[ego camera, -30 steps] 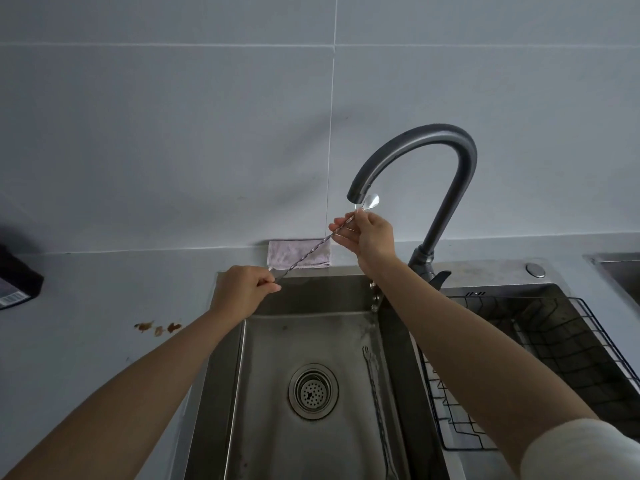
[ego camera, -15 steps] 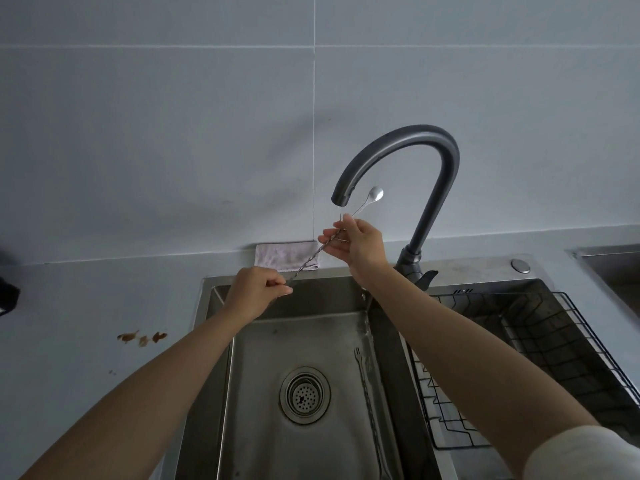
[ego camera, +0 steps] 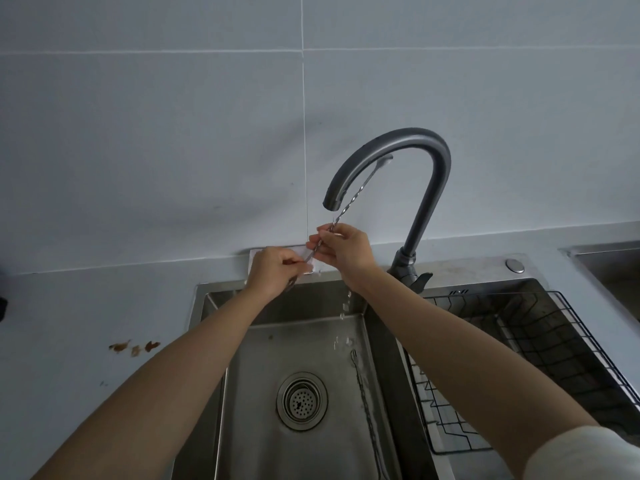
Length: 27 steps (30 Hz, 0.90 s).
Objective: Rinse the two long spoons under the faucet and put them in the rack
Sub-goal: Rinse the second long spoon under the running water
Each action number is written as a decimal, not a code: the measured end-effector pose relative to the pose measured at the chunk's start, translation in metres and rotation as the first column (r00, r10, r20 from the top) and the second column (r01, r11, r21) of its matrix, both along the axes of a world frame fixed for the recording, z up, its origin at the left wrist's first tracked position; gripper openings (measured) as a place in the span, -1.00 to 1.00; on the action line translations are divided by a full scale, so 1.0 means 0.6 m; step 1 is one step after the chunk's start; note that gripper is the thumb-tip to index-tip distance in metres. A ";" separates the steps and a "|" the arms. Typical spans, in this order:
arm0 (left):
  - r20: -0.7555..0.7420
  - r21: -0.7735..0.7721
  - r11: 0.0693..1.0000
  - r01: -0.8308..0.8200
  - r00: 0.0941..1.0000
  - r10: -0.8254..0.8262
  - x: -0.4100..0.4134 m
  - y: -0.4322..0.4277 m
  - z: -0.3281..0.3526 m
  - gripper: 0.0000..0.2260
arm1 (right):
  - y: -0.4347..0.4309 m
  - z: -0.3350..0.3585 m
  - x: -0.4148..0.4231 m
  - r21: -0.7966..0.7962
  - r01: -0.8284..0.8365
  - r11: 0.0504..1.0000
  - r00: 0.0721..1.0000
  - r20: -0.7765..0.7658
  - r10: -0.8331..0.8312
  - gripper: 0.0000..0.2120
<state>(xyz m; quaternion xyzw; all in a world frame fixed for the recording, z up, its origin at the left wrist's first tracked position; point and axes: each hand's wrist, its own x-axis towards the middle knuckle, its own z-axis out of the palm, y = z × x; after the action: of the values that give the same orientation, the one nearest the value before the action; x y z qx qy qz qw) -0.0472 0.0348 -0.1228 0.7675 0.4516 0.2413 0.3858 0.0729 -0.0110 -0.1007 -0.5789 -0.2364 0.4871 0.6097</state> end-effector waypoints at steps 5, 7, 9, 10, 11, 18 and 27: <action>0.093 -0.082 0.996 -0.023 0.995 0.031 0.041 0.010 0.016 -0.80 | 0.010 0.025 0.025 0.058 0.052 0.997 0.999 0.001 -0.052 -0.82; 0.127 -0.117 0.993 -0.016 0.991 0.031 0.054 0.014 0.022 -0.79 | 0.012 0.033 0.040 0.077 0.063 0.995 0.998 0.012 -0.064 -0.80; 0.152 -0.138 0.990 0.008 0.988 0.013 0.065 0.016 0.030 -0.78 | 0.014 0.038 0.056 0.098 0.065 0.993 0.997 0.028 -0.068 -0.83; 0.159 -0.142 0.990 0.023 0.987 0.000 0.070 0.017 0.034 -0.78 | 0.016 0.040 0.062 0.105 0.065 0.992 0.997 0.040 -0.069 -0.83; 0.162 -0.143 0.989 0.036 0.987 -0.013 0.075 0.018 0.038 -0.78 | 0.018 0.041 0.068 0.113 0.064 0.992 0.996 0.050 -0.070 -0.83; 0.153 -0.164 0.980 0.108 0.985 -0.083 0.092 0.026 0.052 -0.76 | 0.038 0.058 0.098 0.145 0.075 0.987 0.991 0.099 -0.090 -0.76; 0.123 -0.163 0.983 0.090 0.990 -0.070 0.086 0.028 0.034 -0.81 | 0.038 0.067 0.100 0.175 0.051 0.983 0.994 0.081 -0.066 -0.75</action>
<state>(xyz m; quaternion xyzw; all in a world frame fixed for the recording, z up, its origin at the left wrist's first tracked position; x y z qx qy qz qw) 0.0042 0.0513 -0.1023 0.7342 0.4158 0.2311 0.4844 0.1328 0.0121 -0.0606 -0.5513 -0.2866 0.4210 0.6608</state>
